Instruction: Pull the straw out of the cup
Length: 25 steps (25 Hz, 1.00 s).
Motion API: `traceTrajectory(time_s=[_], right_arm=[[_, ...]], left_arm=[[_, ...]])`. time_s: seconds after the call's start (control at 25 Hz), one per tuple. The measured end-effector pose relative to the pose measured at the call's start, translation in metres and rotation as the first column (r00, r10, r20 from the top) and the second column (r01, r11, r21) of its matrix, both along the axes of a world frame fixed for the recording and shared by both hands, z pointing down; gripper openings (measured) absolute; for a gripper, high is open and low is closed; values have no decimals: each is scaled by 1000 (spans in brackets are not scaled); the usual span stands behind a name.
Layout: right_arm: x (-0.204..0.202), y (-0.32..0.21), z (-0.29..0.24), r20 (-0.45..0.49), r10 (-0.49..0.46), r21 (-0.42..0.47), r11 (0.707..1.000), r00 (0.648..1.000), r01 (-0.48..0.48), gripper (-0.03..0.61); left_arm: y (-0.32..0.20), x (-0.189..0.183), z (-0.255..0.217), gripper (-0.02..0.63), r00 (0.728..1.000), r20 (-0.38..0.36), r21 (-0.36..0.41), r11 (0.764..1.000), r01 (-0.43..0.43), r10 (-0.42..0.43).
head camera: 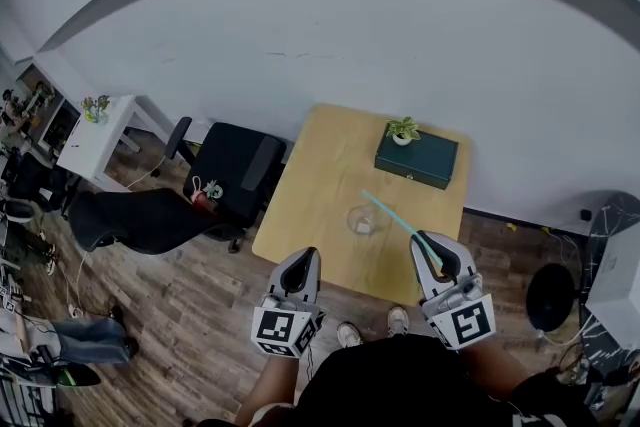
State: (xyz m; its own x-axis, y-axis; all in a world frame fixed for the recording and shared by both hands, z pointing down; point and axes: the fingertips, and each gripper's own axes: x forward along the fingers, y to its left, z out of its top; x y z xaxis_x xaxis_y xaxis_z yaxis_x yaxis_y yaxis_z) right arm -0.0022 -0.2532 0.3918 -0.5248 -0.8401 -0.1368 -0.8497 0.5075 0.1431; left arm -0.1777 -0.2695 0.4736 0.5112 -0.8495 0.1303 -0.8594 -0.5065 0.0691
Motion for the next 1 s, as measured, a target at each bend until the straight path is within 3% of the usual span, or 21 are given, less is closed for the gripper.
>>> traceTrajectory(time_s=[0.24,0.44,0.6,0.72,0.88,1.0], right_arm=[[2,-1,4,-35,8,-19,1000,999,-8,44],[-1,-3,-2,1,-1,-18,1000,1000,1,44],[3,-4,6,-41,5,-30,1000,999,-7,44],[3,-7,9,-15,5,-57,998,1000,-6,44],[4,-8,12,11,5,-86,996,1000,-4,44],[6,-9,13,42,8,-89,996,999,-4,44]], left_arm=[[11,13,7,20,999,5,-28,999,-35,35],[12,20,10,20,999,0,-16,999,-49,49],[10,24,9,20,999,-5,-16,999,-51,51],[9,24,4,20,999,0,9,998,-54,54],[3,16,-5,20,999,-50,12,1000,1,0],[4,19,-5,20,999,-44,10,1000,-15,15]])
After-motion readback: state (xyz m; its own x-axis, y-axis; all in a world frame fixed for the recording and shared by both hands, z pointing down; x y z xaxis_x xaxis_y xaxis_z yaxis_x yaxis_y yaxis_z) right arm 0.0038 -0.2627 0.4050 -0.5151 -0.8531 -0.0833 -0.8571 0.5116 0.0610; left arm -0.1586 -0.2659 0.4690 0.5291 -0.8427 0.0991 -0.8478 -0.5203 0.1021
